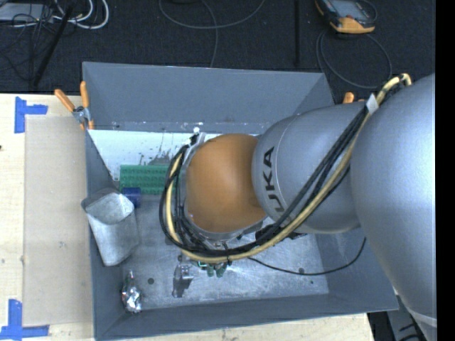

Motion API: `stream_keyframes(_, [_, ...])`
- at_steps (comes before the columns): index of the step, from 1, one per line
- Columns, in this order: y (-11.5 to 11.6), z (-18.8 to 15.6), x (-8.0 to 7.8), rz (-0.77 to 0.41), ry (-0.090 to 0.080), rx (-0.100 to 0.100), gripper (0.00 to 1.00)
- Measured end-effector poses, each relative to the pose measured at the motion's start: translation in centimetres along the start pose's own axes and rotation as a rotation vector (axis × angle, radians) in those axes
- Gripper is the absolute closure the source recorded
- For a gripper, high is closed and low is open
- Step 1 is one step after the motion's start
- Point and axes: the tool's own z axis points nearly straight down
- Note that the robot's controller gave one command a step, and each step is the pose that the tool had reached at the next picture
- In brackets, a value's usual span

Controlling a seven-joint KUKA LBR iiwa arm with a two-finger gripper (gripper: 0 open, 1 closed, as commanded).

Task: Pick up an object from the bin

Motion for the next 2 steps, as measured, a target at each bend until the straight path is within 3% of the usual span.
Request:
stream_keyframes(1, [-10.4,6.9,-4.6,0.255,-0.009,-0.006,0.00])
stream_keyframes(2, [-15.5,3.9,-6.4,0.188,-0.012,-0.001,0.00])
